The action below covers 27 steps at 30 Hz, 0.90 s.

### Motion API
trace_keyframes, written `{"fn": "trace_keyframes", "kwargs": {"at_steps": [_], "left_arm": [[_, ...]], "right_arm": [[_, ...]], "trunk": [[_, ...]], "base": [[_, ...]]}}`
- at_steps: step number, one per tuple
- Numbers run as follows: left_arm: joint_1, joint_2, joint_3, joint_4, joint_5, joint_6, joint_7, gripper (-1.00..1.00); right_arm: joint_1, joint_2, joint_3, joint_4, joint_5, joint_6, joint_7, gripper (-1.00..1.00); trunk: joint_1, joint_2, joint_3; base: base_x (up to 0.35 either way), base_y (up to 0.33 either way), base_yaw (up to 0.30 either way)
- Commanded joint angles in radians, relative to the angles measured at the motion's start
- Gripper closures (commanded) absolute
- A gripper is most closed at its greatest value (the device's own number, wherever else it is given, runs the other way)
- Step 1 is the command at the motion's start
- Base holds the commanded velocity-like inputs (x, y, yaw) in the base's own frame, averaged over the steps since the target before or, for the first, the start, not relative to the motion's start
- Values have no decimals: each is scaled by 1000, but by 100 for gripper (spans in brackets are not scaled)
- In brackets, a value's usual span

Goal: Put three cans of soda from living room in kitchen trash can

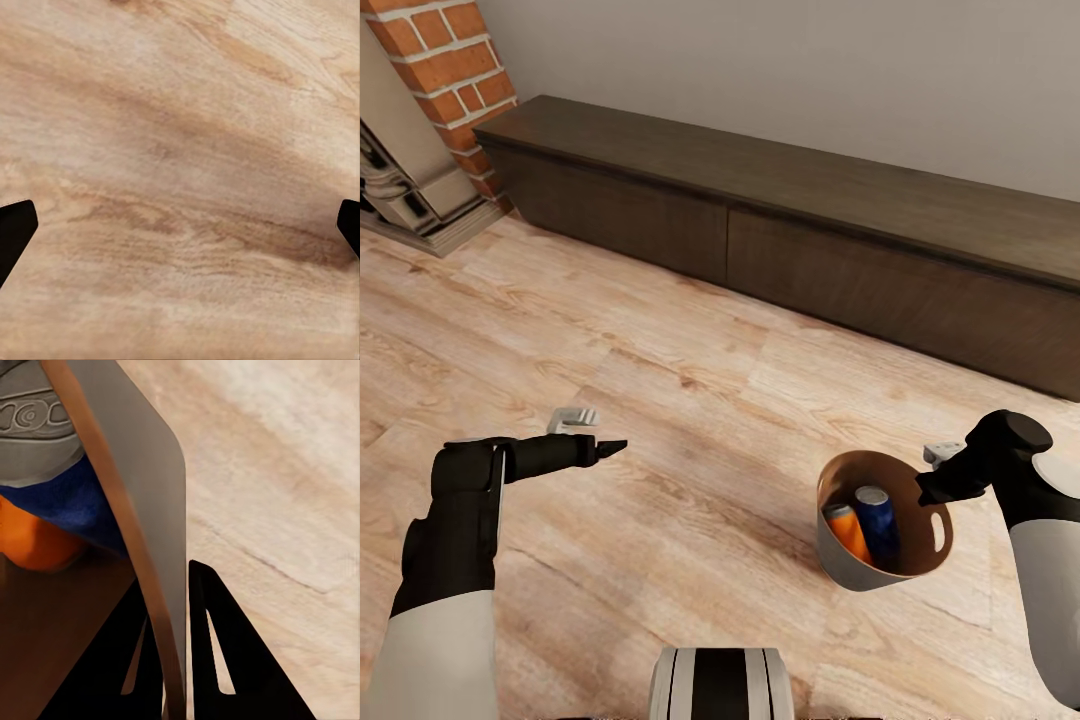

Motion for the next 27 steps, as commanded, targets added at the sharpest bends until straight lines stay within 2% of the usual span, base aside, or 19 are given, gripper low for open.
{"fn": "trace_keyframes", "kwargs": {"at_steps": [1,4,17,21,27], "left_arm": [[0,0,0,0,0,0,0,-100],[0,0,0,0,0,0,0,-100],[0,0,0,0,0,0,0,-100],[0,0,0,0,1,0,-1,-100],[0,-1,0,0,2,0,-1,-100]], "right_arm": [[0,0,0,0,-8,5,8,100],[0,0,-1,0,-8,5,8,100],[0,-1,-1,2,-7,5,8,100],[0,0,-2,33,-8,5,7,100],[0,-1,-3,50,-9,5,-23,100]], "trunk": [[0,0,-4],[2,-1,-15],[2,-1,-15],[2,-1,-15],[2,-1,-15]], "base": [[0,0,0],[0,0,0],[0,0,0],[0,0,0],[0,0,0]]}}
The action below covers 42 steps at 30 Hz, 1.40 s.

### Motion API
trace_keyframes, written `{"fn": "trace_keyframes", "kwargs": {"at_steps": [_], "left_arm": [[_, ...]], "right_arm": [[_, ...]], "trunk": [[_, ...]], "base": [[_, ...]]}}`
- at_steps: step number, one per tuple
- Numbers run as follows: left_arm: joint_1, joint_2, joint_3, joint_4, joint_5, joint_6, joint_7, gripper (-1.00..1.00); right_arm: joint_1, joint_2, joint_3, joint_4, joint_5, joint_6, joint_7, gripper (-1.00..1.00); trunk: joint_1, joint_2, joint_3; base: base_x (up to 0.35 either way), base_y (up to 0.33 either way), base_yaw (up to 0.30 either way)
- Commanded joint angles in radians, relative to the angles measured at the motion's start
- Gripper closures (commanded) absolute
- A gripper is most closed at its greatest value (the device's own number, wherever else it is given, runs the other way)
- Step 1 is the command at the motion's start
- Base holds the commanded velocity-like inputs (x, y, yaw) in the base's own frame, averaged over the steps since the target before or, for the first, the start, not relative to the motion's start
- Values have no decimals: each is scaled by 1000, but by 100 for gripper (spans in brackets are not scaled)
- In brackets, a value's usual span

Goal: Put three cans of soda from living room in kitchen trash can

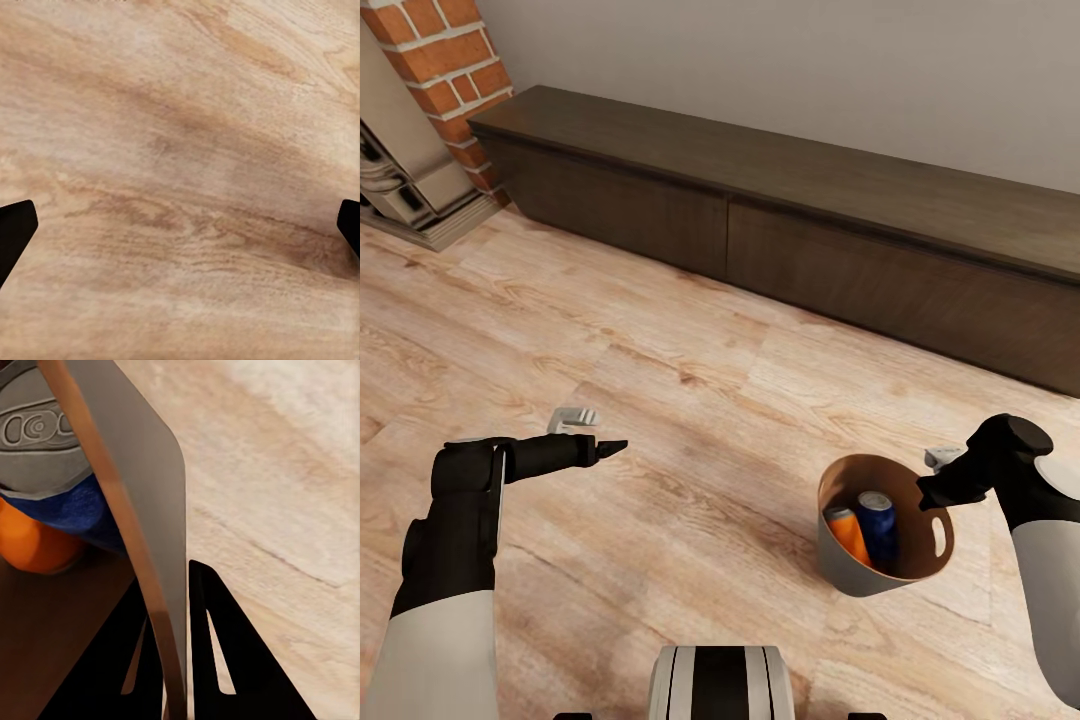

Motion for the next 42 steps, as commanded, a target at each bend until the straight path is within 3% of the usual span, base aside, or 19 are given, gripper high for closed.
{"fn": "trace_keyframes", "kwargs": {"at_steps": [1,6,9,26,27,42], "left_arm": [[0,-1,0,0,0,0,0,-100],[0,-8,0,0,0,0,1,-100],[0,-10,0,0,-1,0,1,-100],[0,-15,0,0,0,-2,0,-100],[0,-14,0,0,0,-2,0,-100],[4,-15,0,0,-1,-2,0,-100]], "right_arm": [[0,9,-3,14,23,4,-7,100],[0,8,-4,20,23,4,-10,100],[0,7,-4,33,22,4,-14,100],[0,7,-4,40,22,4,-17,100],[0,7,-4,40,22,4,-17,-100],[0,8,-31,40,23,4,-17,-100]], "trunk": [[1,0,0],[1,0,0],[2,-1,-12],[2,-1,-12],[2,-1,-12],[2,-1,-12]], "base": [[0,0,0],[0,0,0],[0,0,0],[0,0,0],[0,0,0],[0,0,0]]}}
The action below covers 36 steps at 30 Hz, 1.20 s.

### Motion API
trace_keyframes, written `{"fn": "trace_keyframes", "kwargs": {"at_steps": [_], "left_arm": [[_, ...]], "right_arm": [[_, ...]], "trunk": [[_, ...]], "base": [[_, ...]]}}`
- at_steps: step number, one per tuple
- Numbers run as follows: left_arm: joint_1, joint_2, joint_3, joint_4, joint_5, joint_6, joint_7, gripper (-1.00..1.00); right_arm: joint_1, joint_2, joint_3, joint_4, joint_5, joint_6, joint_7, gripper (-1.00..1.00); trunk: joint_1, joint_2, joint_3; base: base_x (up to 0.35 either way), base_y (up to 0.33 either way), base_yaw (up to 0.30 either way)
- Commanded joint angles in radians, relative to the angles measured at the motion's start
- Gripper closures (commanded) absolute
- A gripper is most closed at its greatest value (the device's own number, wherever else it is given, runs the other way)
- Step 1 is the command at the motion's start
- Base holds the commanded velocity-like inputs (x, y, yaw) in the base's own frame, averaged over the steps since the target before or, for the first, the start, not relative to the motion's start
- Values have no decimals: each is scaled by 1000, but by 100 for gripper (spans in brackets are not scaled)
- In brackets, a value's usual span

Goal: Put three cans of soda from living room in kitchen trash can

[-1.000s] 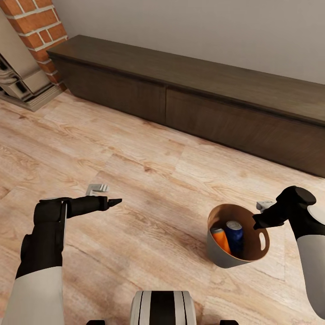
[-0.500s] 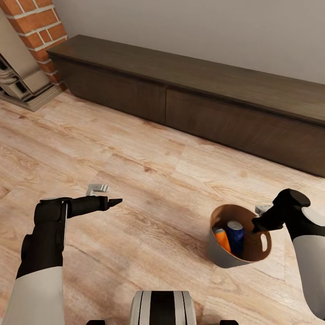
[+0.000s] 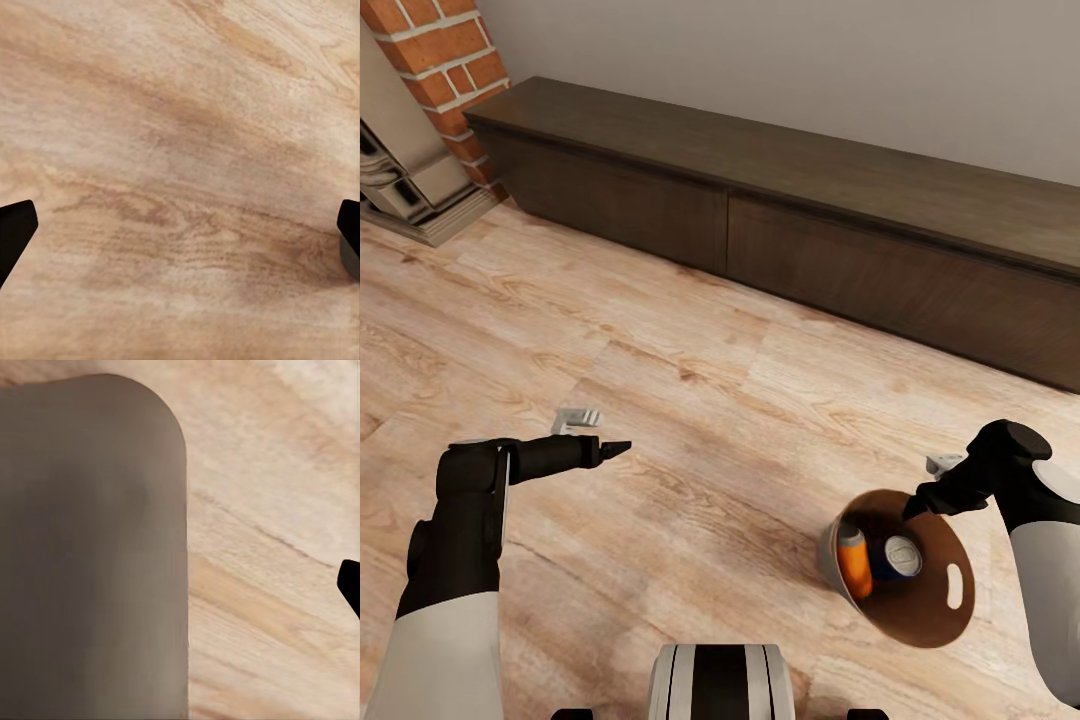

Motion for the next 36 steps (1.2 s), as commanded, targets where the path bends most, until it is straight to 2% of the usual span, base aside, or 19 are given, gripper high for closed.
{"fn": "trace_keyframes", "kwargs": {"at_steps": [1,15,36], "left_arm": [[1,0,0,0,0,0,0,-100],[5,0,0,0,0,0,0,-100],[5,-1,-1,1,-5,5,3,-100]], "right_arm": [[0,0,0,0,-1,1,-2,-100],[0,1,1,0,-1,1,-2,-100],[0,3,3,0,0,1,-2,-100]], "trunk": [[0,0,0],[0,0,0],[-9,5,81]], "base": [[0,0,0],[0,0,0],[0,0,0]]}}
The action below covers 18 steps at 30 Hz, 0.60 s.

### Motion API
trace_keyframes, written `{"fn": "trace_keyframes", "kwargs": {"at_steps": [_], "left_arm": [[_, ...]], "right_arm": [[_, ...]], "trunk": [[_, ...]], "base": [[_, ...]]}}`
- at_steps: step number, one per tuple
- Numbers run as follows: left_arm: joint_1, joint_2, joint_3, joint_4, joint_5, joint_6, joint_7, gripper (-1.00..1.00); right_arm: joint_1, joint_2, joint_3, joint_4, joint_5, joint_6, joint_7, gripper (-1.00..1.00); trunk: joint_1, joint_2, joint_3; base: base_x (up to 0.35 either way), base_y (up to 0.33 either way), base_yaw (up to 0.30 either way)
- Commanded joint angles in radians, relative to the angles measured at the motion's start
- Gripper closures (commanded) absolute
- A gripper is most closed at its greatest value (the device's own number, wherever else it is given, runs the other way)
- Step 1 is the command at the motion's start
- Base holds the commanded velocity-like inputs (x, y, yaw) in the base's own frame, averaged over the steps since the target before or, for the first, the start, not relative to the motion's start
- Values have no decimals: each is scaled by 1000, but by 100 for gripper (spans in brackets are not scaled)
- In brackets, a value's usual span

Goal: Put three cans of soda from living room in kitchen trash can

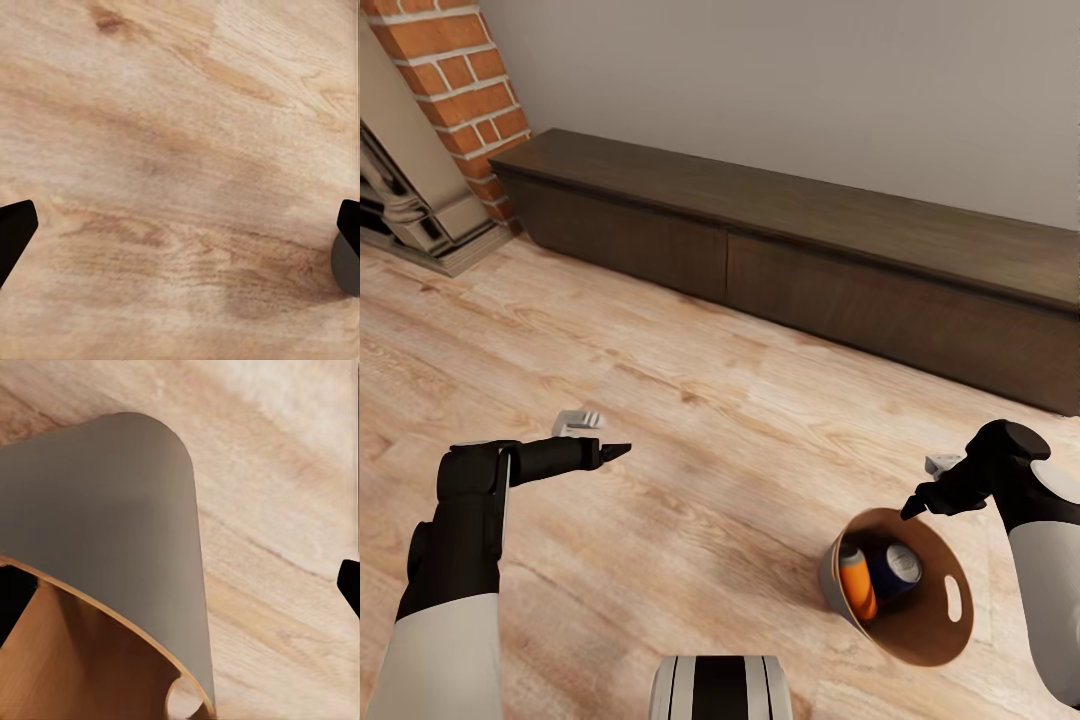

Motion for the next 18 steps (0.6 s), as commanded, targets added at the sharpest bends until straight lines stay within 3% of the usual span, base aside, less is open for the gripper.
{"fn": "trace_keyframes", "kwargs": {"at_steps": [1,18], "left_arm": [[0,0,0,0,0,0,0,-100],[0,-4,0,2,-4,1,1,-100]], "right_arm": [[0,0,0,0,0,1,-3,-100],[2,1,0,0,-1,1,-3,-100]], "trunk": [[0,0,4],[-8,4,70]], "base": [[0,0,0],[0,0,0]]}}
